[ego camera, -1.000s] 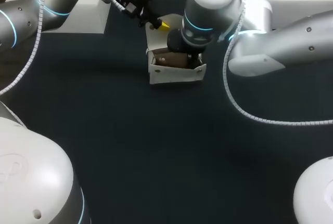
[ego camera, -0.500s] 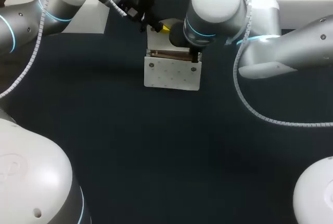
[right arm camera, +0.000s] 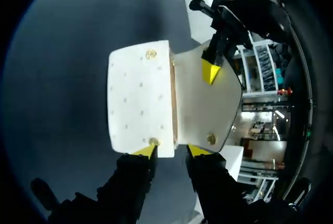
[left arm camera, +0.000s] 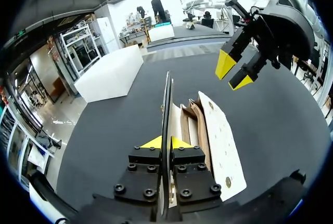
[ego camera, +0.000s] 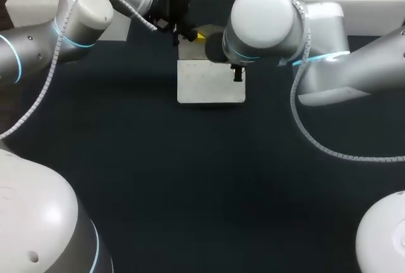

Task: Pick up the bag, open it, inspect its contents, close it, and place it on the opposite side

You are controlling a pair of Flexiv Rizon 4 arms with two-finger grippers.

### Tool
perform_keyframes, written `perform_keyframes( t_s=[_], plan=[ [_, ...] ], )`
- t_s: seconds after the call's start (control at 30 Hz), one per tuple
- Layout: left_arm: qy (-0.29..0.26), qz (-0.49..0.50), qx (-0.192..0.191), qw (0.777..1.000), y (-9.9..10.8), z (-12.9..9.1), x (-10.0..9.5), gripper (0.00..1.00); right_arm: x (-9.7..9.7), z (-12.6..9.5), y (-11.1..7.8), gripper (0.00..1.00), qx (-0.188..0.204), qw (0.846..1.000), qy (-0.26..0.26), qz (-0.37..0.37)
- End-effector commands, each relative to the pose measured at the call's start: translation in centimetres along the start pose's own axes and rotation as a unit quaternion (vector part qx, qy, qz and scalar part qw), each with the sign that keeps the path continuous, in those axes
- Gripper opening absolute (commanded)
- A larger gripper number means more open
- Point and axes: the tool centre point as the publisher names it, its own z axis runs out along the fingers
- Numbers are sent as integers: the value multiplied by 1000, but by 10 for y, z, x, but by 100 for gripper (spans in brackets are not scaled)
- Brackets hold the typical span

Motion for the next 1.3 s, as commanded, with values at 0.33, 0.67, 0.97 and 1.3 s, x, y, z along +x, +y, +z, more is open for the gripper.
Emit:
perform_keyframes(
  t_s=[0.33,0.67,0.97,1.3],
  plan=[
    [-72,52,0,996,21,22,-21,0,27,-3,4,28,-2,1000,-1,2],
    [-87,62,1,994,37,36,-38,0,51,3,8,0,5,1000,-8,14],
    [-85,67,1,994,47,43,-47,0,78,16,14,0,-3,1000,-15,24],
    [-85,67,1,994,47,43,-47,0,80,19,15,0,-12,999,12,28]
  ],
)
